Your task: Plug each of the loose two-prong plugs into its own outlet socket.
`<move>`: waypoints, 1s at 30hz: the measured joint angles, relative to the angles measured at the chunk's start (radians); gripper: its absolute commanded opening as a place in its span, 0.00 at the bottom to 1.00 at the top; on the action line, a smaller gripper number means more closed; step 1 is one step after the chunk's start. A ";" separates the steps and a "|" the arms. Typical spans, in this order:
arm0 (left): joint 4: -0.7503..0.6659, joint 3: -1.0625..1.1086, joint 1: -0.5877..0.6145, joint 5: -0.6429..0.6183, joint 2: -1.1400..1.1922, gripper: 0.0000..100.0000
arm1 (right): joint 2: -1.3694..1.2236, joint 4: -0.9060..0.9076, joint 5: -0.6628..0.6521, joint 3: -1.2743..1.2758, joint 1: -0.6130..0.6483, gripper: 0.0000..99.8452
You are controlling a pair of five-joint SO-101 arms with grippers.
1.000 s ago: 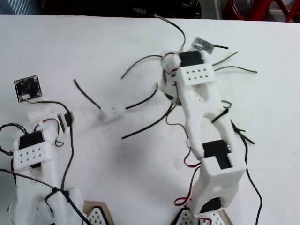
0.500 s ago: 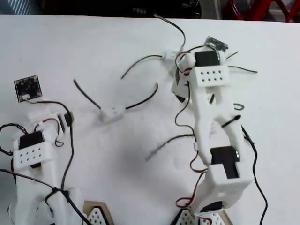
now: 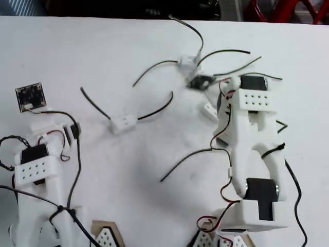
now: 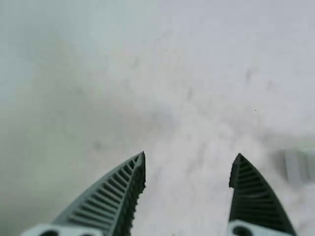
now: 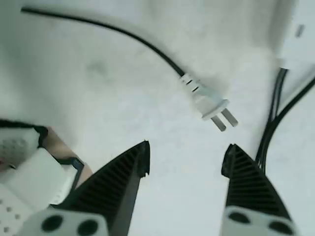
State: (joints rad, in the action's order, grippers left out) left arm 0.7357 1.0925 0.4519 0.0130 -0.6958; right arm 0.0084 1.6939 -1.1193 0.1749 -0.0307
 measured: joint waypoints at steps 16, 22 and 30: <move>-0.083 0.046 0.000 0.000 0.000 0.28 | -0.052 -0.559 -0.292 0.331 -0.012 0.23; -0.083 0.046 0.000 0.000 0.000 0.28 | -0.149 -0.632 -0.292 0.331 -0.031 0.23; -0.083 0.046 0.000 0.000 0.000 0.28 | -0.169 -0.647 -0.295 0.319 -0.049 0.01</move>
State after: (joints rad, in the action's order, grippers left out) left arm 0.6529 1.1385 0.4519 0.0130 -0.6958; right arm -0.1603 1.0464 -1.4139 0.4941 -0.0798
